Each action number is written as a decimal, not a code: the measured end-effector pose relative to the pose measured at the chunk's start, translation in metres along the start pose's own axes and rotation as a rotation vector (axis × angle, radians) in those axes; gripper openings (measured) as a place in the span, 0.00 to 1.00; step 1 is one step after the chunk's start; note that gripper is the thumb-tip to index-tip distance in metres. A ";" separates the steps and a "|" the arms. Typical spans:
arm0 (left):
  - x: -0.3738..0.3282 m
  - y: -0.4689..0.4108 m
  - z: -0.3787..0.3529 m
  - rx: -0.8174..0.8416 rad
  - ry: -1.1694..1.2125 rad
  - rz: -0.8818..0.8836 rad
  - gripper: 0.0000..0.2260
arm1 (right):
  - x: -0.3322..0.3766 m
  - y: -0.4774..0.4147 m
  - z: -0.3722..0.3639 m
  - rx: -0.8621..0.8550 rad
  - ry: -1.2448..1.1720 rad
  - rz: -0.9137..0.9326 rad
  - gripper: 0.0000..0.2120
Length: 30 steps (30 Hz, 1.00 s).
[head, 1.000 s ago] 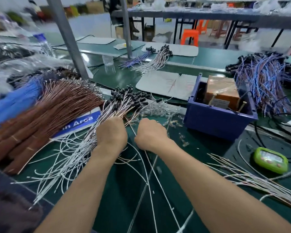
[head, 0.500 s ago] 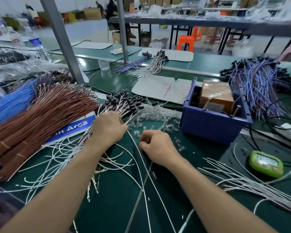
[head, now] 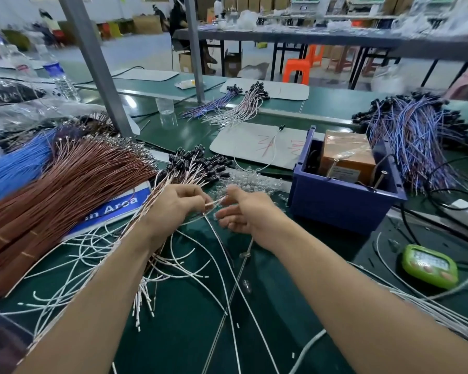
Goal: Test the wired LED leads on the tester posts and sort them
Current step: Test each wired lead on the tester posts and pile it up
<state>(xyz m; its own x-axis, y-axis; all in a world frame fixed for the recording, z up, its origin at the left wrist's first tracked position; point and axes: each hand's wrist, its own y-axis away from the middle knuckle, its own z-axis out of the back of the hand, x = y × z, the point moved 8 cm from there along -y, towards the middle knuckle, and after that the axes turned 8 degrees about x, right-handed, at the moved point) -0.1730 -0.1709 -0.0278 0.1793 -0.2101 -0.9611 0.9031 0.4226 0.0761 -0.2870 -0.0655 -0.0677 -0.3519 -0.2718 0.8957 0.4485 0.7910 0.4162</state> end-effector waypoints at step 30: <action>0.049 0.006 0.027 -0.517 0.136 0.006 0.09 | 0.148 0.090 0.005 -0.238 0.505 0.701 0.18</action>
<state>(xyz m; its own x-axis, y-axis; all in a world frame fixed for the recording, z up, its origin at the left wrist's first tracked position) -0.1478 -0.2026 -0.0668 0.1003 -0.1045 -0.9895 0.5858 0.8101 -0.0261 -0.3032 -0.0316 0.1019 0.4454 -0.0222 0.8950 0.6025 0.7469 -0.2813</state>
